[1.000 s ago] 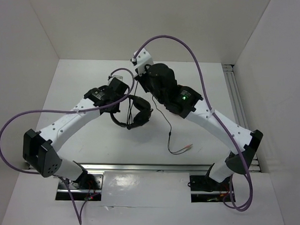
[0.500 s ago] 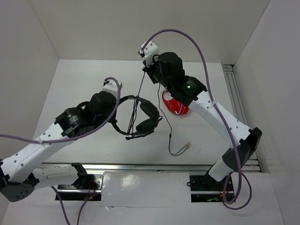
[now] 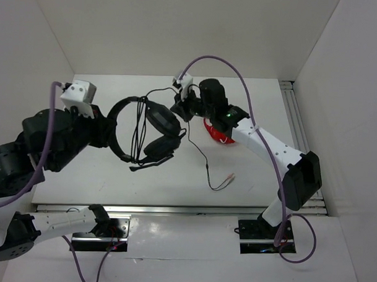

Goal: Wrap the headphones

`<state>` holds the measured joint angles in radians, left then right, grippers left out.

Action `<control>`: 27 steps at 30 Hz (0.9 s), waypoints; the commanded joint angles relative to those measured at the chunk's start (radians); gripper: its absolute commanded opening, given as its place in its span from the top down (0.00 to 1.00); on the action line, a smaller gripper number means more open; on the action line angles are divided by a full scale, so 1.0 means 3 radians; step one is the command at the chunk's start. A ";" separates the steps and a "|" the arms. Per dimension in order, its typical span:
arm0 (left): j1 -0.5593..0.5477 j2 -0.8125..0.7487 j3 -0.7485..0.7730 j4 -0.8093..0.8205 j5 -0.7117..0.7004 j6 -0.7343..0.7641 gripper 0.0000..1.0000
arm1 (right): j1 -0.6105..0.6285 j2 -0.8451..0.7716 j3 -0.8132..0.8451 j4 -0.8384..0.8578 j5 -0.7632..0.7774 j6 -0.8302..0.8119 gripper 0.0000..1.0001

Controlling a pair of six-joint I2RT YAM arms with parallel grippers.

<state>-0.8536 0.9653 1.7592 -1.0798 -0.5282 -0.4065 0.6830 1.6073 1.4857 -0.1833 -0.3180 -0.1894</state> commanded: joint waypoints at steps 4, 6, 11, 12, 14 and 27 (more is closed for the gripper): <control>-0.0018 -0.0104 -0.0019 0.0602 -0.0279 -0.0378 1.00 | 0.0264 0.0113 -0.0962 0.1663 -0.0530 0.0738 0.95; -0.0018 -0.0104 0.0016 0.0664 -0.0386 -0.0542 1.00 | 0.0300 0.0205 -0.1091 0.1965 -0.0581 0.0922 0.95; -0.0018 0.0243 0.0496 0.0200 -0.1009 -0.1088 1.00 | 0.0412 0.0409 -0.1495 0.2639 -0.0684 0.1204 0.95; -0.0018 0.0300 0.0618 0.0118 -0.1097 -0.1140 1.00 | 0.0479 0.0440 -0.1566 0.2717 -0.0684 0.1250 0.97; -0.0018 0.0392 0.0620 0.0061 -0.1271 -0.1181 1.00 | 0.0525 0.0471 -0.1802 0.2870 -0.0653 0.1296 0.97; 0.1453 0.1593 0.0993 0.0204 -0.0286 -0.0849 1.00 | 0.1133 0.0288 -0.2635 0.3106 0.0101 0.1265 0.94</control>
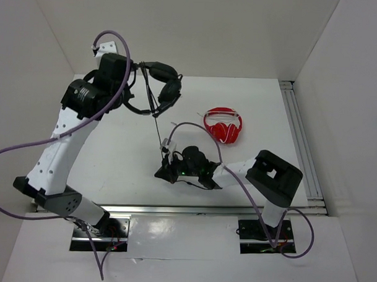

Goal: Wrap the headphones

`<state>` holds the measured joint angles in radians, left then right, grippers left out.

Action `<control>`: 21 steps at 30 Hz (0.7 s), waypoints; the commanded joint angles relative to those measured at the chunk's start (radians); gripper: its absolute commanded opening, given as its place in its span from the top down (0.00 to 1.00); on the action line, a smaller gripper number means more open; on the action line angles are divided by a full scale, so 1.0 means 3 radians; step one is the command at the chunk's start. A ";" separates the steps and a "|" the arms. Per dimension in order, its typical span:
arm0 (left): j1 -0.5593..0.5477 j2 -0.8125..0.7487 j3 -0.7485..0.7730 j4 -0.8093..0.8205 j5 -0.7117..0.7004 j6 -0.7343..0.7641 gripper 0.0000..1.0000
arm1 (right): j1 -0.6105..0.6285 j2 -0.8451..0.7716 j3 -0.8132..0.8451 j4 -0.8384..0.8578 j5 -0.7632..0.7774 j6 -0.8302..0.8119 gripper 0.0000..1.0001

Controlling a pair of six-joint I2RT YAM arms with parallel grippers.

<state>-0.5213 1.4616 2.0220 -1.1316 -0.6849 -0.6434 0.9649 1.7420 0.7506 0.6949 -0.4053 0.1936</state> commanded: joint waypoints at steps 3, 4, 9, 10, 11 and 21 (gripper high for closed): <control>0.0760 0.0052 0.0030 0.0448 0.0579 0.0042 1.00 | 0.0419 -0.0375 -0.0379 0.0179 0.0675 -0.0042 0.94; 0.0832 0.0052 -0.0031 0.0489 0.0631 0.0043 1.00 | 0.0520 -0.0432 -0.0415 0.0149 0.0747 -0.0042 0.94; 0.1129 0.0113 -0.0430 0.0627 0.0693 0.0079 1.00 | 0.0863 -0.0744 -0.0359 -0.0306 0.1176 -0.0210 0.99; 0.1129 0.0144 -0.0481 0.0663 0.0693 0.0079 1.00 | 0.1036 -0.0790 -0.0314 -0.0448 0.1294 -0.0282 1.00; 0.1160 0.0185 -0.0562 0.0663 0.0693 0.0079 1.00 | 0.1124 -0.0836 -0.0313 -0.0511 0.1421 -0.0328 1.00; 0.1160 0.0307 -0.1279 0.0740 0.0478 0.0109 1.00 | 0.1631 -0.1480 0.0610 -0.1891 0.2900 -0.0900 1.00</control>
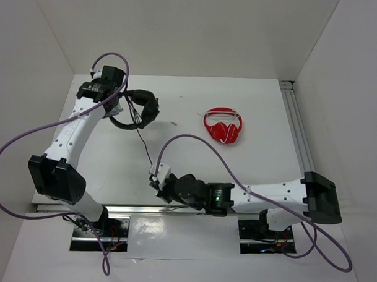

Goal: Wrap the headphones

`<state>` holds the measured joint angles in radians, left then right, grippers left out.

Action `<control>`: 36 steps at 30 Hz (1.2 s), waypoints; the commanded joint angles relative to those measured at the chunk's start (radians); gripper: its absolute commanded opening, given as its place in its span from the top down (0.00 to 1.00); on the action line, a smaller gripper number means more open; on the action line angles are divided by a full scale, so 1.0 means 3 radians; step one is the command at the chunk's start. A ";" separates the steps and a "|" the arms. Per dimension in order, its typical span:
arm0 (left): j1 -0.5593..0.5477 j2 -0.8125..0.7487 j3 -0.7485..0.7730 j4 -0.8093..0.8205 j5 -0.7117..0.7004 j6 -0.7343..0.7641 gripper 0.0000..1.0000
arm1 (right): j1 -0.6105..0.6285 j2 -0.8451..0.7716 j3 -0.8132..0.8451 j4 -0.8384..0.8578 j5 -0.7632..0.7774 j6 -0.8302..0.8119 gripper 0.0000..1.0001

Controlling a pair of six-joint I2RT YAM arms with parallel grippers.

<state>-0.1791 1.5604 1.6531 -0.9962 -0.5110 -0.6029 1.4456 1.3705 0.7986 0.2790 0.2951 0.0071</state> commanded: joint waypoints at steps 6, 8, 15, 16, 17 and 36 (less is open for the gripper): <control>-0.0093 0.0168 -0.0146 0.0217 0.0174 0.0138 1.00 | -0.0175 -0.0355 0.1136 -0.1256 0.0469 -0.0621 1.00; -0.0205 0.0137 -0.0233 0.0268 0.0297 0.0311 1.00 | -0.0318 -0.0268 0.1392 -0.1501 0.0382 -0.0713 1.00; -0.1013 -0.0180 -0.0764 0.0263 0.0047 0.0660 1.00 | -0.0717 -0.0237 0.1817 -0.1927 0.0514 -0.1076 1.00; -0.1145 -0.0211 -0.0816 0.0263 0.0047 0.0660 1.00 | -0.0758 -0.0237 0.1908 -0.1927 0.0550 -0.1107 1.00; -0.1223 -0.0267 -0.0867 0.0263 0.0082 0.0690 1.00 | -0.0809 -0.0207 0.1965 -0.1993 0.0550 -0.1108 1.00; -0.2619 -0.1826 -0.0879 -0.0417 0.0594 0.0552 1.00 | -0.2134 0.0089 0.2037 -0.1799 -0.0041 -0.1144 1.00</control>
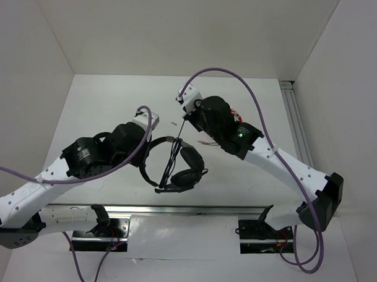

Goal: Wrap the headphones

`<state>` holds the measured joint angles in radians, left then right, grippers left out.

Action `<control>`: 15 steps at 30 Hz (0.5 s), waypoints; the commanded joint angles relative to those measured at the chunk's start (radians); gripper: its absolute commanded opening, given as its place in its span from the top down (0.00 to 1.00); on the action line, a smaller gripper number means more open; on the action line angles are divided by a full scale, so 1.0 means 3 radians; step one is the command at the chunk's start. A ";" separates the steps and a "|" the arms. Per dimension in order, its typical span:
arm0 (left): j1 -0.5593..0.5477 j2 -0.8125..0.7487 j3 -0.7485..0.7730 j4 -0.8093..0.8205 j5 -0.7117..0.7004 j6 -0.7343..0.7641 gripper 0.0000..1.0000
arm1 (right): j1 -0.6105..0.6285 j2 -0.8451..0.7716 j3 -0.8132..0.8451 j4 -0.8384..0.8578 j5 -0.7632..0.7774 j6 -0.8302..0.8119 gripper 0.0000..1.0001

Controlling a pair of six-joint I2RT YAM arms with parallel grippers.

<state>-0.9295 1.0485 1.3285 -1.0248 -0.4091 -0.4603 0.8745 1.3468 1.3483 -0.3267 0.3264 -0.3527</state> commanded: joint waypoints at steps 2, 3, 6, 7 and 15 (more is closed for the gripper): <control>-0.0118 -0.0181 0.0510 -0.0357 0.0219 0.0046 1.00 | -0.0302 0.0210 0.0185 0.0184 -0.0366 0.0142 1.00; -0.0118 -0.0182 0.0633 -0.0357 0.0168 0.0046 1.00 | -0.0333 0.0245 0.0123 0.0184 -0.0473 0.0188 1.00; -0.0118 -0.0126 0.1154 -0.0577 -0.0194 -0.0081 1.00 | -0.0333 0.0246 -0.0163 0.0444 -0.0862 0.0393 1.00; -0.0118 -0.0125 0.1287 -0.0648 -0.0327 -0.0152 1.00 | -0.0333 0.0210 -0.0239 0.0582 -0.1081 0.0525 1.00; -0.0118 -0.0084 0.1937 -0.0710 -0.0758 -0.0348 1.00 | -0.0333 0.0173 -0.1583 0.2427 -0.2207 0.1507 0.94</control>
<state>-0.9596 1.0531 1.8290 -1.3098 -0.5709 -0.4988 0.8001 1.3609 0.9966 0.1650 -0.2256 -0.0639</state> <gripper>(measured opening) 0.160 0.058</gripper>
